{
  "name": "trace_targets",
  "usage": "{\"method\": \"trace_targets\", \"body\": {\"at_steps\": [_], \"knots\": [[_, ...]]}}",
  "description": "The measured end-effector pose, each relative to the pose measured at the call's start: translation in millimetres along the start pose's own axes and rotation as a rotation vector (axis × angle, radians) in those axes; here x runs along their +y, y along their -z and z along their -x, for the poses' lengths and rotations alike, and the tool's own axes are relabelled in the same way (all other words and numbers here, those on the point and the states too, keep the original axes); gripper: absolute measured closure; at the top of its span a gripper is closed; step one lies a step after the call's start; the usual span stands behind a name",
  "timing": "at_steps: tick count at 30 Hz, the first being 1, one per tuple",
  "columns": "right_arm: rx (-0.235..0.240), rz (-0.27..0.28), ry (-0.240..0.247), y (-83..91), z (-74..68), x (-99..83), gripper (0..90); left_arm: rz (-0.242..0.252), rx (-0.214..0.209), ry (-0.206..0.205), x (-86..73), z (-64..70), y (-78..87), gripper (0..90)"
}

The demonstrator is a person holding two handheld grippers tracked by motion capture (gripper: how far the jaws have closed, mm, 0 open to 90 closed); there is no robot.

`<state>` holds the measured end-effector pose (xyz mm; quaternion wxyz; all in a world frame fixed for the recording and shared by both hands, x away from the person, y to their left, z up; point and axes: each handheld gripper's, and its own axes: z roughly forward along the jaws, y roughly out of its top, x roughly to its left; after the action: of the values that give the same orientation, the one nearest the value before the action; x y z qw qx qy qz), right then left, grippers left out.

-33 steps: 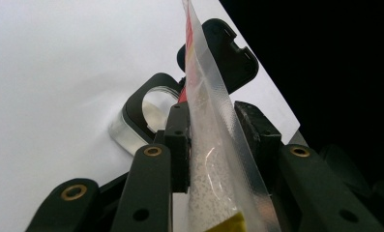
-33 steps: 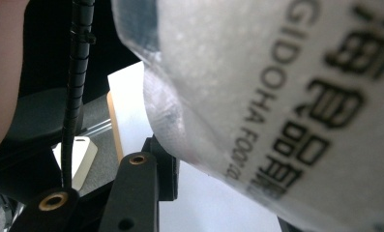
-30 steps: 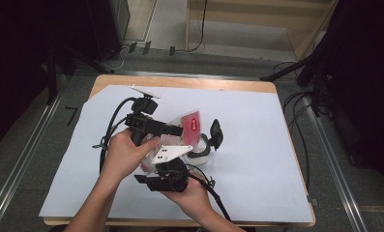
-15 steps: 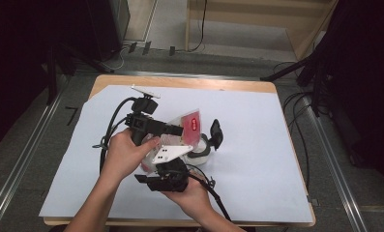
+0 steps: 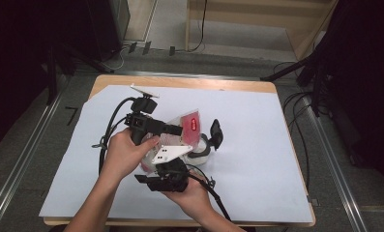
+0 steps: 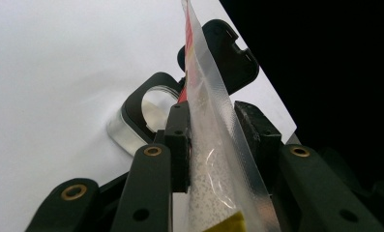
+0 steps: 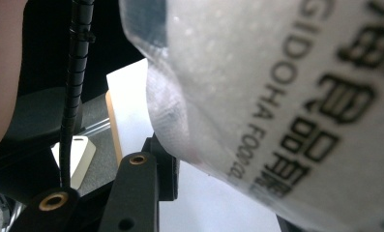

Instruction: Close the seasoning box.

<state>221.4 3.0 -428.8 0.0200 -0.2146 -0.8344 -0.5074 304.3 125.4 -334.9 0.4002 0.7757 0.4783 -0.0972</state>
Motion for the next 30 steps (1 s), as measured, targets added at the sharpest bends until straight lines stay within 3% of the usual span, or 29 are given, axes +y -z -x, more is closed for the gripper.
{"method": "trace_targets", "body": {"at_steps": [30], "knots": [[-0.001, 0.0, 0.006, 1.3, -0.4, 1.4, 63.6, 0.004, -0.013, 0.013, 0.8, -2.2, 0.8, 68.9]]}}
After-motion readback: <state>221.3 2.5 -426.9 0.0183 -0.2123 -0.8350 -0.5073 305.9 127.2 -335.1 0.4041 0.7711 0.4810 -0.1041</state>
